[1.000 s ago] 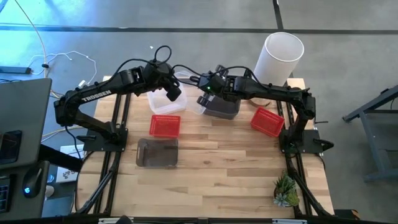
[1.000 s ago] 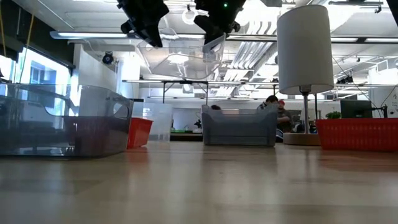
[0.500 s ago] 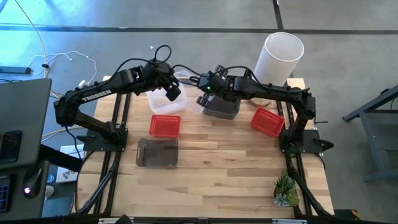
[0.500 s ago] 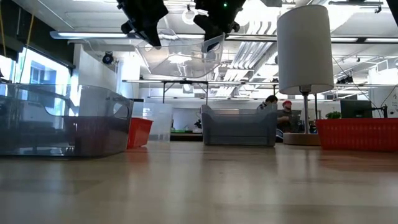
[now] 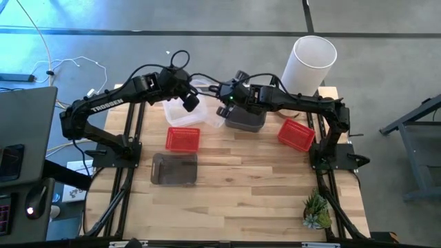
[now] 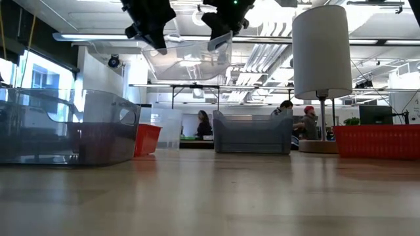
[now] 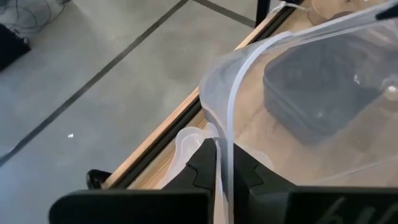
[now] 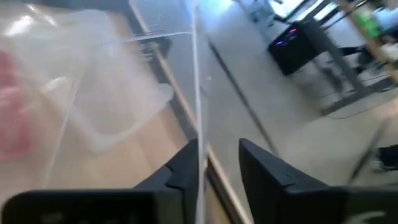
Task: Stack baskets by color
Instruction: Stack the bottom transparent bin on the top transparent bin
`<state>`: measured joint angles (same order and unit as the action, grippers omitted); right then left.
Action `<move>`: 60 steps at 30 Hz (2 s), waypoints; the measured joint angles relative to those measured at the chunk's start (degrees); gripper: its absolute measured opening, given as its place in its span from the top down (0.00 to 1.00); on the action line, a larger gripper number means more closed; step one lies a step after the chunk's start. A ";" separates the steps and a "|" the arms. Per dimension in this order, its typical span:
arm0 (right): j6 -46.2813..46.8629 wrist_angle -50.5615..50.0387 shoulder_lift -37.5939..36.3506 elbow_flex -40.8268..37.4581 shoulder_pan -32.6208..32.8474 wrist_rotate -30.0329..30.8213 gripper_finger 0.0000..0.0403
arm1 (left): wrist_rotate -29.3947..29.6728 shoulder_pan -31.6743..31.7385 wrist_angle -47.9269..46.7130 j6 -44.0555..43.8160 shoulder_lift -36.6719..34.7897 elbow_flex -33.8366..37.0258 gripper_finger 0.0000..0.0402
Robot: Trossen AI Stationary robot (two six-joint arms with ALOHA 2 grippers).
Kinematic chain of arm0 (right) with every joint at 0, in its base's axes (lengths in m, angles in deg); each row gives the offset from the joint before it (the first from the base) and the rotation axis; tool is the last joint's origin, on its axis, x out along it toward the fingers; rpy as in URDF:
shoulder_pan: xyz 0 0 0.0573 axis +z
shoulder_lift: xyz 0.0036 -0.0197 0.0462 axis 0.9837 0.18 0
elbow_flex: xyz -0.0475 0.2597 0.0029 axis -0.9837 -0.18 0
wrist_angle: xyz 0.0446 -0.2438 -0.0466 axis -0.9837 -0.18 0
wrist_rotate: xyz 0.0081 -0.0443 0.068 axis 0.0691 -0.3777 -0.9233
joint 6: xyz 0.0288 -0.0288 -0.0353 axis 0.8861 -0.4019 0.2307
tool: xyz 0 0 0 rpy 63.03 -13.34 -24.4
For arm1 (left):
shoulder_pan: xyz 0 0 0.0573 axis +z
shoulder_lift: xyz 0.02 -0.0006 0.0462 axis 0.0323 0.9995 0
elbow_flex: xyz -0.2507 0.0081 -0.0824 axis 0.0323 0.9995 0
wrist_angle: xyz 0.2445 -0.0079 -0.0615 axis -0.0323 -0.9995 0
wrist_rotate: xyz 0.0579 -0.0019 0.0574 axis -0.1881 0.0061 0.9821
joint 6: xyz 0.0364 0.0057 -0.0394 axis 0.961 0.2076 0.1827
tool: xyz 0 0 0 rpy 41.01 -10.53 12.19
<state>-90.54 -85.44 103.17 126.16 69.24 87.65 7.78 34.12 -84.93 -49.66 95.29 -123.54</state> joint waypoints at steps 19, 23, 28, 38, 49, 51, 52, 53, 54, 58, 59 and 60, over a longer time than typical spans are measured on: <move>-7.55 0.19 -5.27 0.00 -0.44 11.79 0.65 | -2.19 10.39 -8.81 -11.24 -0.02 0.02 1.00; -9.16 -0.07 -6.49 0.02 -1.68 12.43 0.65 | -1.91 11.00 -9.79 -14.25 -0.04 0.02 1.00; -10.04 -0.82 -6.80 0.02 -4.06 11.83 0.65 | -1.88 10.84 -9.43 -18.10 -0.07 0.02 1.00; -10.32 -3.92 -6.91 0.02 -9.83 11.65 0.65 | -3.02 11.83 -9.62 -25.98 -0.07 0.02 1.00; -8.89 -9.77 -6.86 0.02 -15.18 3.99 0.65 | -3.70 12.46 -12.81 -37.41 -0.07 0.02 1.00; -8.84 -10.65 -6.86 0.02 -15.74 3.96 0.65 | -4.45 12.46 -12.80 -39.17 -0.07 0.02 1.00; -8.81 -10.98 -6.86 0.02 -15.96 4.12 0.65 | -4.52 12.50 -12.77 -39.84 -0.07 0.02 1.00; -8.69 -11.47 -6.84 0.02 -16.17 4.22 0.65 | -4.65 12.68 -12.82 -40.56 -0.07 0.02 1.00; -8.15 -12.12 -6.85 0.02 -16.34 4.19 0.65 | -4.89 12.85 -13.09 -41.62 -0.07 0.02 1.00; -6.22 -15.46 -6.84 0.02 -16.65 3.85 0.65 | -7.74 13.29 -17.09 -47.63 -0.07 0.02 1.00; -6.06 -16.30 -6.84 0.02 -16.65 3.91 0.65 | -8.27 13.27 -18.33 -49.19 -0.07 0.02 1.00; -5.65 -17.34 -6.82 0.02 -16.63 3.95 0.65 | -8.51 13.26 -19.55 -50.67 -0.07 0.02 1.00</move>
<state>-96.19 -102.78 96.35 126.18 52.61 91.60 -0.73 47.38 -104.47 -100.33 95.23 -123.51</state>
